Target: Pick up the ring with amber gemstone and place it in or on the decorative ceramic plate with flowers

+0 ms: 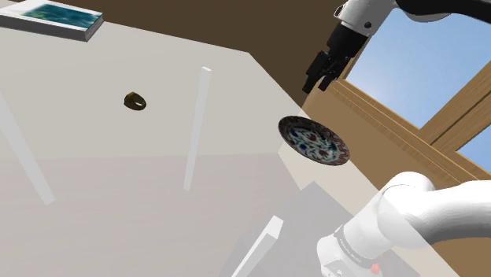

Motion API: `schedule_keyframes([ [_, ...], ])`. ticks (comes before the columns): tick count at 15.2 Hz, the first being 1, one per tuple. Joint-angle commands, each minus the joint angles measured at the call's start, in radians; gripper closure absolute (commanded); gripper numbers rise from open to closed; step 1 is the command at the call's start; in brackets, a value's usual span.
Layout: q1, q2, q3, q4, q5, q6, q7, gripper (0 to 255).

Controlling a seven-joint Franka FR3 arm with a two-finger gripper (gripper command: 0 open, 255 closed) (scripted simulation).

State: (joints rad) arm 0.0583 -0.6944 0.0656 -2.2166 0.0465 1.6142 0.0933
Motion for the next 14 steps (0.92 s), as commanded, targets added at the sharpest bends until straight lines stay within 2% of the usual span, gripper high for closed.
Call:
schedule_keyframes([
  [1, 0.012, 0.024, 0.039, 0.01, 0.02, 0.017, 0.043, 0],
  [8, 0.044, 0.174, 0.176, 0.116, 0.058, 0.072, 0.189, 0],
  [14, 0.06, 0.336, 0.292, 0.251, 0.048, 0.107, 0.322, 0],
])
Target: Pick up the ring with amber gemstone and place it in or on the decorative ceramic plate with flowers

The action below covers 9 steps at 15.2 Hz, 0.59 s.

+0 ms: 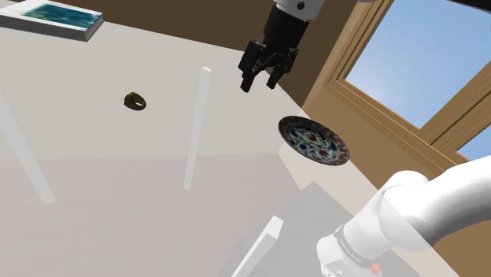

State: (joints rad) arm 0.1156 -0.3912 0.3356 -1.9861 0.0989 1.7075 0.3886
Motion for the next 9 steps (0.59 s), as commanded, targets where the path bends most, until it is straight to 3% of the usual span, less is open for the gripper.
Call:
schedule_keyframes([
  [1, 0.005, 0.063, 0.041, 0.047, -0.011, 0.017, 0.05, 0],
  [9, 0.047, 0.346, 0.188, 0.312, -0.129, 0.014, 0.253, 0],
])
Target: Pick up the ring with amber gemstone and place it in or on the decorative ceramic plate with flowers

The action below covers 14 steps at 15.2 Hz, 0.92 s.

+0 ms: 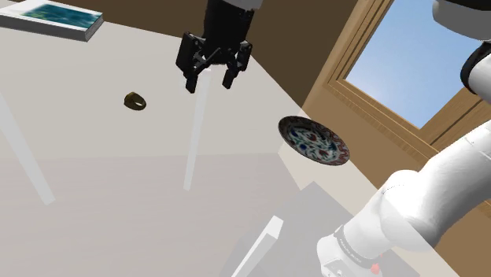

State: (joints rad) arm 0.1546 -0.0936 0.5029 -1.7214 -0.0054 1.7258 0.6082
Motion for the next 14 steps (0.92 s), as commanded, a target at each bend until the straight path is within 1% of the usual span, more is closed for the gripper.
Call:
schedule_keyframes([
  [1, 0.019, 0.09, 0.036, 0.089, -0.048, -0.01, 0.06, 0],
  [3, 0.049, 0.177, 0.062, 0.178, -0.1, -0.028, 0.114, 0],
  [5, 0.09, 0.27, 0.08, 0.278, -0.156, -0.055, 0.164, 0],
  [7, 0.143, 0.368, 0.091, 0.392, -0.216, -0.09, 0.208, 0],
  [9, 0.209, 0.472, 0.092, 0.527, -0.277, -0.137, 0.244, 0],
  [10, 0.212, 0.473, 0.089, 0.528, -0.276, -0.137, 0.243, 0],
  [14, 0.196, 0.459, 0.087, 0.454, -0.268, -0.075, 0.245, 0],
])
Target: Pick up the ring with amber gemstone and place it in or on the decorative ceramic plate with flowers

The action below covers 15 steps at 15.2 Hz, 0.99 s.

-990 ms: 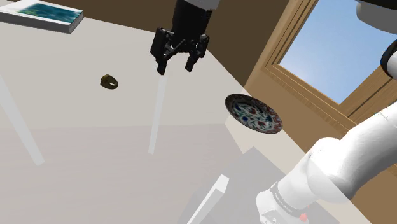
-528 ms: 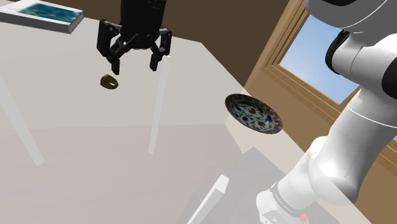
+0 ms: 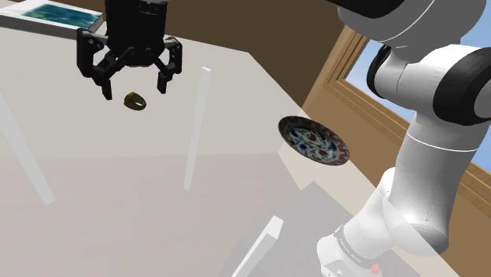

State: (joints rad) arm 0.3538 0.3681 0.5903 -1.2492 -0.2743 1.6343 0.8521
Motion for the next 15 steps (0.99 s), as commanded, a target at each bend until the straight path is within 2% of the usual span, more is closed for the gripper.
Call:
schedule_keyframes([
  [1, -0.007, -0.005, -0.001, -0.035, 0.002, 0.031, 0.002, 0],
  [3, -0.015, -0.009, -0.002, -0.076, 0.004, 0.068, 0.003, 0],
  [11, -0.015, -0.009, -0.002, -0.076, 0.004, 0.068, 0.003, 0],
  [12, -0.015, -0.009, -0.002, -0.076, 0.004, 0.068, 0.003, 255],
  [15, -0.015, -0.007, -0.002, -0.073, 0.004, 0.067, 0.003, 255],
])
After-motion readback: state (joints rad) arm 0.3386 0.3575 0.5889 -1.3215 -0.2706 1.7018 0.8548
